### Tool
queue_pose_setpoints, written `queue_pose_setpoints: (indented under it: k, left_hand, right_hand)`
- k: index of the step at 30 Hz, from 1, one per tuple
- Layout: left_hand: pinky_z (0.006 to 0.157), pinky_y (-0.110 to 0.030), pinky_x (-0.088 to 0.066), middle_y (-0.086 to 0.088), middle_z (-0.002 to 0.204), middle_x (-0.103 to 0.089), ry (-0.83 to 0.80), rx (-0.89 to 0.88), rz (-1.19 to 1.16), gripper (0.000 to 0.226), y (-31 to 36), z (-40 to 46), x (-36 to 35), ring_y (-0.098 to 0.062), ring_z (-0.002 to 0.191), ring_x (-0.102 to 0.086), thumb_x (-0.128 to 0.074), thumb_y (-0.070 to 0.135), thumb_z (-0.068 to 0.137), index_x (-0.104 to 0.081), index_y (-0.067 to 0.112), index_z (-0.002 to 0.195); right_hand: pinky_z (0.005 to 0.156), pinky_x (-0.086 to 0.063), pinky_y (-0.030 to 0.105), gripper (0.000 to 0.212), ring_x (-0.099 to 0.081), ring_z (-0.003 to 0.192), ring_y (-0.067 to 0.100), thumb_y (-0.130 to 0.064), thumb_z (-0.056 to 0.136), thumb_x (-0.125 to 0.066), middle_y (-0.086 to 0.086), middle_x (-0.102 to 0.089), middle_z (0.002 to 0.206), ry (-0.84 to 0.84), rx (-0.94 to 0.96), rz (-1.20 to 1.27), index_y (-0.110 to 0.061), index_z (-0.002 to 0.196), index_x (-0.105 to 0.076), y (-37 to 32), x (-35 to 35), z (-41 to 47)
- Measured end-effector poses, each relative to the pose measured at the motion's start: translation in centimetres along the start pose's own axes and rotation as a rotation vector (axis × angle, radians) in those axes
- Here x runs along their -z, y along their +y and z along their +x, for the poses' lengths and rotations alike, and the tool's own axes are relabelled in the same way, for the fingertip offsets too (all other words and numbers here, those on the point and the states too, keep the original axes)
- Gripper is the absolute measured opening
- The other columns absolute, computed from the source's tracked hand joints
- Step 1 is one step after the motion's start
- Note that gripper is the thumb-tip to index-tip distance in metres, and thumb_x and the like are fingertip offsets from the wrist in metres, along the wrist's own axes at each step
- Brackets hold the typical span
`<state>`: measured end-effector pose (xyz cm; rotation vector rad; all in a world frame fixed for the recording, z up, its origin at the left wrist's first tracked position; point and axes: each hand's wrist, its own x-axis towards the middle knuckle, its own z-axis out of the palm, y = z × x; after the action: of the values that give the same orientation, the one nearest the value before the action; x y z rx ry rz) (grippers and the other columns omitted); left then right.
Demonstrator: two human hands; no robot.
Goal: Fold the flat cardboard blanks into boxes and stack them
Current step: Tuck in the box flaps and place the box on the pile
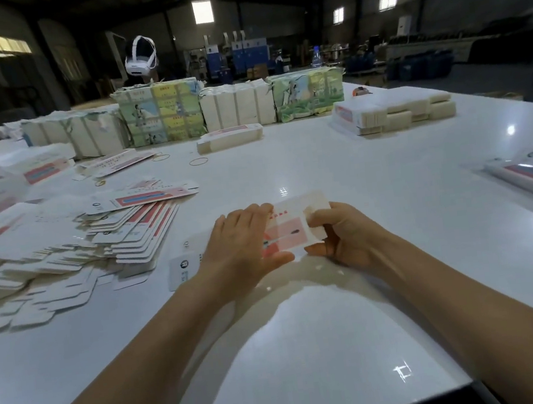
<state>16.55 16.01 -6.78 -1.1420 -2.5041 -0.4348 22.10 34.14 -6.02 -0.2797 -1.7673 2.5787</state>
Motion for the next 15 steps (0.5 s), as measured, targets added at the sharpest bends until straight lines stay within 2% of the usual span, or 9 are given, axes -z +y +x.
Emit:
queue_pose_setpoints:
  k: [3,5,6,10,13,15]
  left_hand:
    - [0.099,-0.035,-0.034,-0.006,0.134,-0.047,0.049,-0.020,0.060,0.075,0.5,0.1,-0.1,-0.025,0.114,-0.044,-0.053,0.058,0.084,-0.035,0.012,0.140]
    - [0.097,-0.036,-0.038,-0.008,0.132,-0.049,0.068,-0.034,0.076,0.075,1.1,-0.3,0.0,-0.027,0.112,-0.046,-0.051,0.058,0.085,-0.037,0.008,0.139]
    - [0.095,-0.038,-0.041,-0.010,0.130,-0.051,0.076,-0.049,0.090,0.075,1.3,-0.5,0.1,-0.028,0.110,-0.048,-0.052,0.057,0.084,-0.040,0.006,0.138]
    - [0.086,-0.041,-0.048,-0.015,0.120,-0.057,0.087,-0.110,0.213,0.079,1.6,-0.7,1.0,-0.033,0.101,-0.054,-0.057,0.059,0.079,-0.047,0.001,0.133]
    - [0.084,-0.037,-0.047,-0.013,0.118,-0.057,-0.016,-0.092,0.273,0.083,2.1,-0.9,1.4,-0.031,0.101,-0.055,-0.051,0.063,0.081,-0.042,0.002,0.137]
    - [0.070,-0.036,-0.050,-0.014,0.105,-0.063,-0.017,-0.101,0.285,0.080,2.4,-1.0,1.8,-0.031,0.087,-0.061,-0.059,0.059,0.078,-0.050,-0.001,0.130]
  right_hand:
    - [0.049,-0.055,0.025,0.028,-0.065,0.078,0.024,-0.002,0.080,-0.059,0.013,-0.069,0.093,-0.027,-0.071,0.055,-0.005,0.107,-0.066,0.0,0.1,0.2]
    - [0.053,-0.055,0.027,0.040,-0.064,0.085,0.024,-0.010,0.073,-0.070,0.013,-0.069,0.101,-0.075,-0.089,-0.024,-0.004,0.112,-0.066,0.0,0.2,0.1]
    - [0.053,-0.056,0.027,0.040,-0.066,0.082,0.022,-0.012,0.072,-0.072,0.013,-0.070,0.100,-0.108,-0.086,-0.074,-0.004,0.111,-0.067,0.0,0.2,0.0]
    - [0.039,-0.045,0.020,0.022,-0.062,0.056,0.014,-0.005,0.077,-0.065,0.009,-0.070,0.082,-0.153,-0.034,-0.209,-0.007,0.098,-0.071,-0.2,0.5,-0.1]
    - [0.038,-0.044,0.020,0.021,-0.060,0.051,0.017,0.006,0.078,-0.055,0.011,-0.070,0.074,-0.087,-0.010,-0.319,-0.004,0.087,-0.072,-0.1,0.6,0.0]
    - [0.038,-0.045,0.021,0.025,-0.058,0.048,0.018,0.010,0.081,-0.050,0.013,-0.066,0.066,-0.051,-0.013,-0.323,-0.002,0.083,-0.072,0.1,0.6,0.0]
